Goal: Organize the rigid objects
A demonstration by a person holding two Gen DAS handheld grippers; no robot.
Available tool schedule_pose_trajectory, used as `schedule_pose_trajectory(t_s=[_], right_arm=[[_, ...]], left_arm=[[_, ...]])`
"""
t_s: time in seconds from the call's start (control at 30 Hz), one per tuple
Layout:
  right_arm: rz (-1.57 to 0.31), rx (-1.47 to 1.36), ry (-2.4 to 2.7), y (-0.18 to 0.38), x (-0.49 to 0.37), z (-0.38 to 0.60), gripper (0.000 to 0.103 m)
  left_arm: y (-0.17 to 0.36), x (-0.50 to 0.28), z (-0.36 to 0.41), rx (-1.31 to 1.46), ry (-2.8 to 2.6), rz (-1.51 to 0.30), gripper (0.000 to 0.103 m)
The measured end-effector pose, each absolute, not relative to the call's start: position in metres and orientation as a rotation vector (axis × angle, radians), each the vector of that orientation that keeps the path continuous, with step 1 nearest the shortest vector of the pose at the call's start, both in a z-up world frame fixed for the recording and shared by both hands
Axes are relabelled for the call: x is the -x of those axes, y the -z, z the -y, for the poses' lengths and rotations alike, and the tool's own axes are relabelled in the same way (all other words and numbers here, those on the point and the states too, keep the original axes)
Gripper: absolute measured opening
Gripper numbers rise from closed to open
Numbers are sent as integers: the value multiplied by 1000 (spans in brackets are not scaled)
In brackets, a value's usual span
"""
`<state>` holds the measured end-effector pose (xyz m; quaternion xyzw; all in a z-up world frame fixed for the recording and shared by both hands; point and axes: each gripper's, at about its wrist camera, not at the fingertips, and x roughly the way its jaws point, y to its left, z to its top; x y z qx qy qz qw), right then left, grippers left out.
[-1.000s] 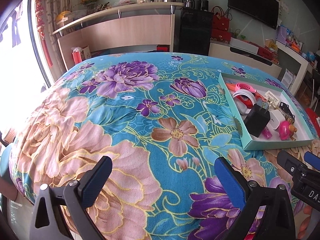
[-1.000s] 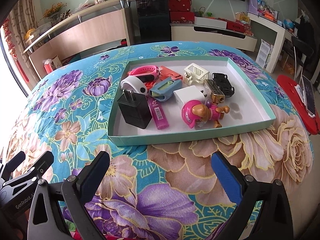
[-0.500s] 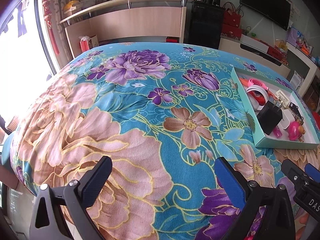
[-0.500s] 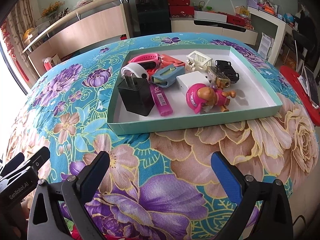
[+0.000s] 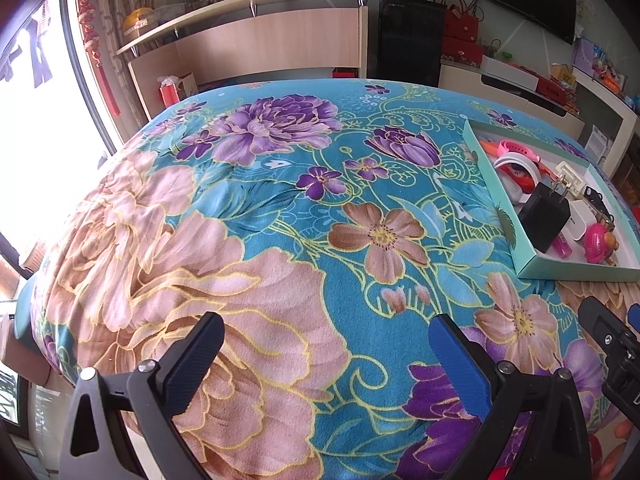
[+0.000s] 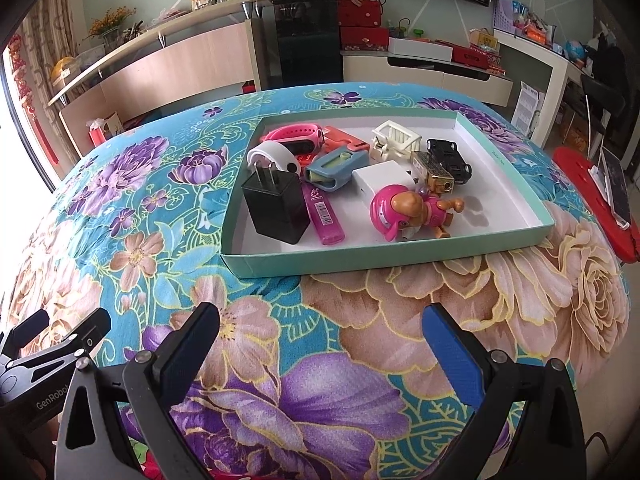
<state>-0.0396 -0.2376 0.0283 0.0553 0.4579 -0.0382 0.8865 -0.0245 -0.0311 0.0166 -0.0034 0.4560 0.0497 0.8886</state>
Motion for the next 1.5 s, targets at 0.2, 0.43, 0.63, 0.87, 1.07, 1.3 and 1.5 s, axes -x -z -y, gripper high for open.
schedule_pose_trajectory(t_s=[0.2, 0.43, 0.63, 0.87, 1.07, 1.3, 1.5], right_arm=[[-966, -109, 76, -26, 38, 236, 101], [-969, -101, 69, -26, 37, 235, 101], [-964, -90, 68, -27, 37, 233, 101], [-966, -78, 59, -27, 37, 230, 101], [-972, -80, 50, -26, 36, 230, 101], [-971, -74, 49, -26, 37, 229, 101], [-972, -77, 49, -25, 36, 229, 101]], left_arm=[[-15, 23, 31, 12, -93, -958, 103], [-19, 27, 31, 31, -57, -943, 103], [-22, 29, 29, 41, -63, -928, 103], [-27, 33, 36, 0, -66, -901, 103], [-23, 31, 40, -45, -92, -925, 103], [-18, 29, 39, -50, -105, -947, 103], [-15, 28, 38, -48, -112, -958, 103]])
